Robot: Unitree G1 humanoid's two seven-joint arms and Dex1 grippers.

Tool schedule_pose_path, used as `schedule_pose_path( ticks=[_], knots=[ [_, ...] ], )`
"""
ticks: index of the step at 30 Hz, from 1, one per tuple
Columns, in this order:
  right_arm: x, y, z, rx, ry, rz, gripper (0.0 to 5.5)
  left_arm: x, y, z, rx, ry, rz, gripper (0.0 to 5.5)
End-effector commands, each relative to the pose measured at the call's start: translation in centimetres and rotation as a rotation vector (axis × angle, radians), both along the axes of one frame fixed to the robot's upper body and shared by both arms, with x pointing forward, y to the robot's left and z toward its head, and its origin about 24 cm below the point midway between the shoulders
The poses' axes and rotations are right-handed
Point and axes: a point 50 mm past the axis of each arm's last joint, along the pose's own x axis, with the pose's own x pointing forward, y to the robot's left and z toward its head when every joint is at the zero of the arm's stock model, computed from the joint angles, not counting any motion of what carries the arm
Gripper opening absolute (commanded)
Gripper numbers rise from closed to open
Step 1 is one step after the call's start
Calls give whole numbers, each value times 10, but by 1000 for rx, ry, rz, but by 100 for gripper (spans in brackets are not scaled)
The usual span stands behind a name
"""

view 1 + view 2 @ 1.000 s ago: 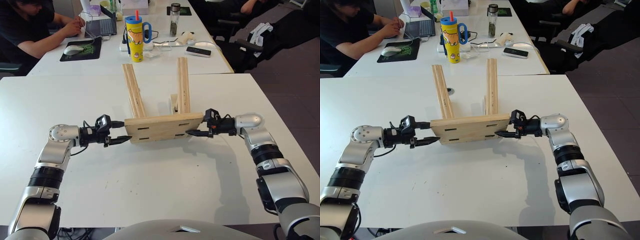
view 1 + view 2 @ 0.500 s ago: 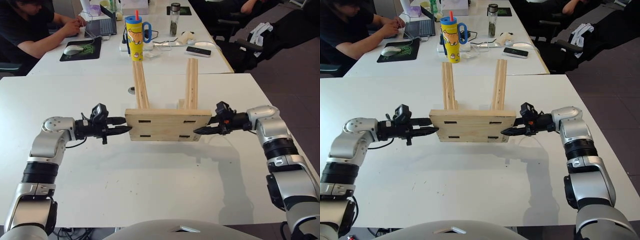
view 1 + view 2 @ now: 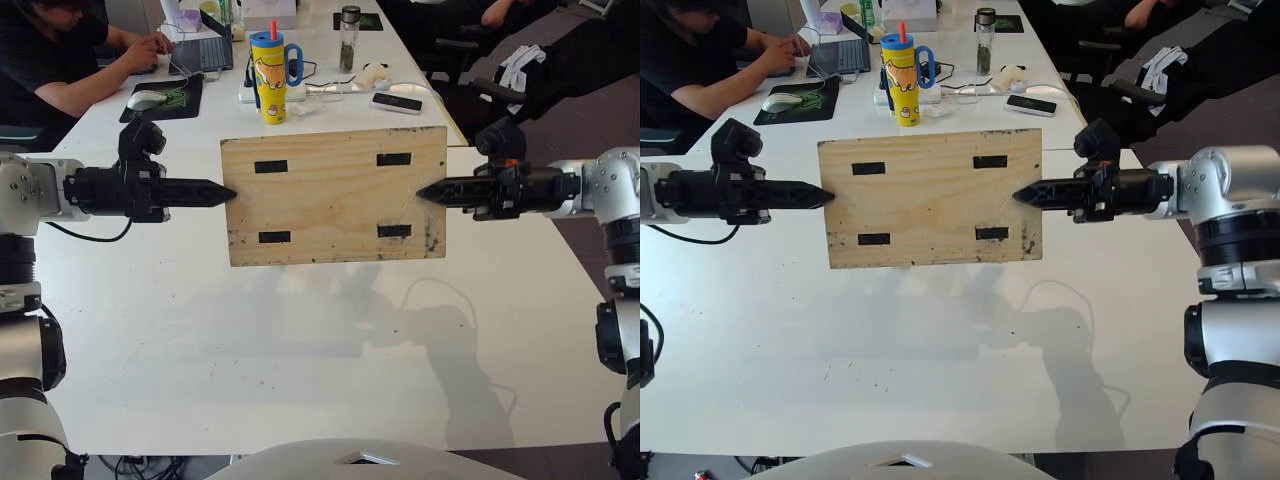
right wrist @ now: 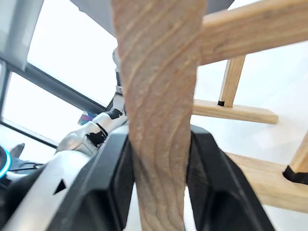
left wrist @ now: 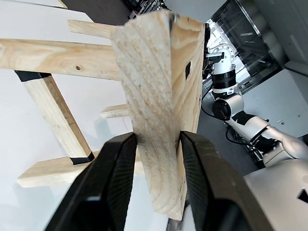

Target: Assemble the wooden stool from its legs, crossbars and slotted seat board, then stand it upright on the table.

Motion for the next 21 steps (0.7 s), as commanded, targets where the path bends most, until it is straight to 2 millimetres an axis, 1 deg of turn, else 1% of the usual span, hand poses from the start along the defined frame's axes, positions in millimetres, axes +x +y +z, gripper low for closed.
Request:
schedule_pose_path(
  ticks=[1, 3, 4, 5, 7, 8, 9, 12, 13, 16, 19, 21],
  knots=[
    [12, 10, 16, 45, 128, -19, 131, 3, -5, 32, -37, 64, -34, 143],
    [19, 7, -1, 54, 210, -80, 131, 11, -2, 17, -4, 92, -16, 143],
    [21, 6, -11, 31, 228, -98, 131, 13, 1, 11, 2, 109, -6, 143],
    [24, 5, -23, 13, 247, -128, 131, 19, 5, 2, -1, 132, 23, 180],
    [27, 4, -39, 4, 275, -160, 131, 28, 14, -12, 11, 142, 81, 205],
    [28, 3, -45, 14, 286, -175, 167, 31, 17, -18, 3, 150, 108, 222],
    [29, 2, -48, 24, 294, -193, 178, 34, 20, -21, -4, 148, 130, 235],
    [31, -3, -52, 28, 280, -238, 236, 38, 33, -25, -43, 126, 213, 287],
    [31, -7, -54, 9, 262, -253, 252, 37, 39, -26, -42, 115, 234, 303],
    [30, -18, -56, 31, 250, -301, 307, 31, 56, -30, -54, 106, 298, 354],
    [28, -20, -45, 186, 260, -309, 357, 21, 73, -40, -73, 114, 353, 400],
    [27, -20, -37, 295, 263, -296, 390, 11, 85, -51, -91, 134, 394, 431]
  ],
)
